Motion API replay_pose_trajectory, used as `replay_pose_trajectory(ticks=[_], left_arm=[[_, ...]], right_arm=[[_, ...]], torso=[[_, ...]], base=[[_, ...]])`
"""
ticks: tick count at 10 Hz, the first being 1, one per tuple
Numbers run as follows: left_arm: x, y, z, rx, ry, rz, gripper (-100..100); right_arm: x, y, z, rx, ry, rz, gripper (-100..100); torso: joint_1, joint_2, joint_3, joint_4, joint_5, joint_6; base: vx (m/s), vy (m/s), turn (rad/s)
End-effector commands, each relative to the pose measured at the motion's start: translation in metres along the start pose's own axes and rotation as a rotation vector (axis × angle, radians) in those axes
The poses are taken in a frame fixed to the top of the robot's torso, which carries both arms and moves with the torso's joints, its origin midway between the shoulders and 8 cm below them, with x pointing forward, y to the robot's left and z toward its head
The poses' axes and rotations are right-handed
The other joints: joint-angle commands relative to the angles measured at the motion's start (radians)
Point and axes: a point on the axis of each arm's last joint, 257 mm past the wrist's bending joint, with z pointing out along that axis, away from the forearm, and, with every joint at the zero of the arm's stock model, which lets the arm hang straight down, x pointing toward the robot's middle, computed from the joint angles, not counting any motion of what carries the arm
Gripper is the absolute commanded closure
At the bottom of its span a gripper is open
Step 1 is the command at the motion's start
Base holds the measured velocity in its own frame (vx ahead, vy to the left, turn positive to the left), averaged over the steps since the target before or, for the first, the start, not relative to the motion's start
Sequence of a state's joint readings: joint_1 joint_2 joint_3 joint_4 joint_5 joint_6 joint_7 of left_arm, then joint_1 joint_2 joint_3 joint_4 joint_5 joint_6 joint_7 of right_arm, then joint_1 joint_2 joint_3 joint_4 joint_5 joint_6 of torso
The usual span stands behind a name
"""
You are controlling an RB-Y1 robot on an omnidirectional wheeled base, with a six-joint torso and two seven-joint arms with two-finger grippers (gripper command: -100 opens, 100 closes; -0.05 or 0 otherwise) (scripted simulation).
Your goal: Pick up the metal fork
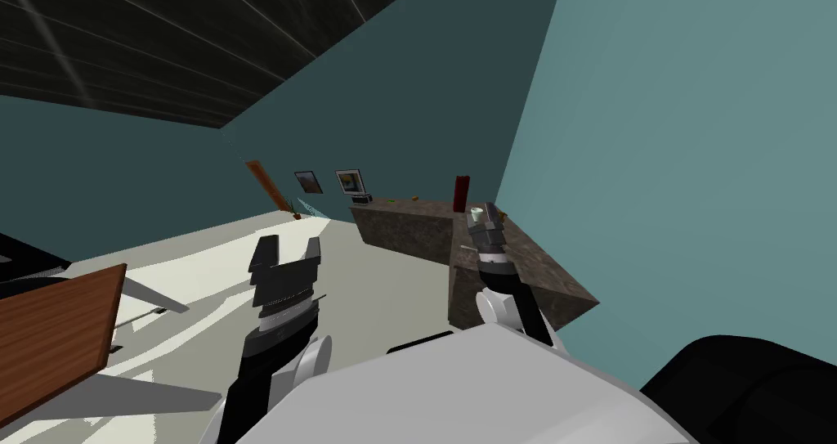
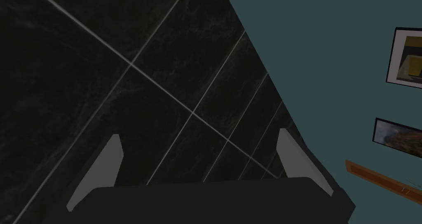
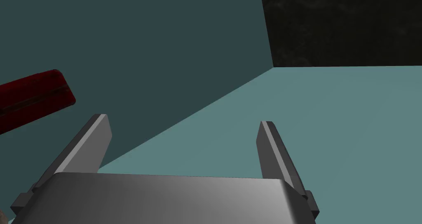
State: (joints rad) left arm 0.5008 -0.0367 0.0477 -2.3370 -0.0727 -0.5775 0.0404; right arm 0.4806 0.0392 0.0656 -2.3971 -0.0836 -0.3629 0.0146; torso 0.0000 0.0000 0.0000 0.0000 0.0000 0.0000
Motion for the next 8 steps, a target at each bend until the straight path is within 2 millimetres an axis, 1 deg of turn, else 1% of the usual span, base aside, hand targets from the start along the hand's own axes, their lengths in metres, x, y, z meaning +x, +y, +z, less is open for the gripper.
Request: replay_pose_trajectory(ticks=[1, 4, 5, 7, 8], left_arm=[[0.000, 0.000, 0.000, 0.000, 0.000, 0.000, 0], [0.000, 0.000, 0.000, 0.000, 0.000, 0.000, 0], [0.000, 0.000, 0.000, 0.000, 0.000, 0.000, 0], [0.000, 0.000, 0.000, 0.000, 0.000, 0.000, 0], [0.000, 0.000, 0.000, 0.000, 0.000, 0.000, 0]], right_arm=[[0.003, -0.005, -0.002, 0.012, 0.036, -0.025, -100], [0.002, -0.022, -0.011, 0.050, 0.108, -0.098, -100], [0.003, -0.022, -0.011, 0.051, 0.121, -0.103, -100], [-0.002, -0.038, -0.020, 0.086, 0.172, -0.168, -100], [-0.001, -0.038, -0.020, 0.087, 0.181, -0.172, -100]], torso=[[0.000, 0.000, 0.000, 0.000, 0.000, 0.000], [0.003, 0.001, 0.001, 0.000, 0.001, 0.000], [0.005, 0.002, 0.001, 0.000, 0.001, 0.000], [0.004, 0.002, 0.001, 0.000, 0.001, 0.000], [0.005, 0.002, 0.001, 0.000, 0.001, 0.000]], base=[[-0.010, 0.022, 0.056], [-0.026, 0.063, 0.110], [-0.030, 0.057, 0.036], [-0.027, 0.073, 0.141], [-0.013, 0.073, 0.051]])
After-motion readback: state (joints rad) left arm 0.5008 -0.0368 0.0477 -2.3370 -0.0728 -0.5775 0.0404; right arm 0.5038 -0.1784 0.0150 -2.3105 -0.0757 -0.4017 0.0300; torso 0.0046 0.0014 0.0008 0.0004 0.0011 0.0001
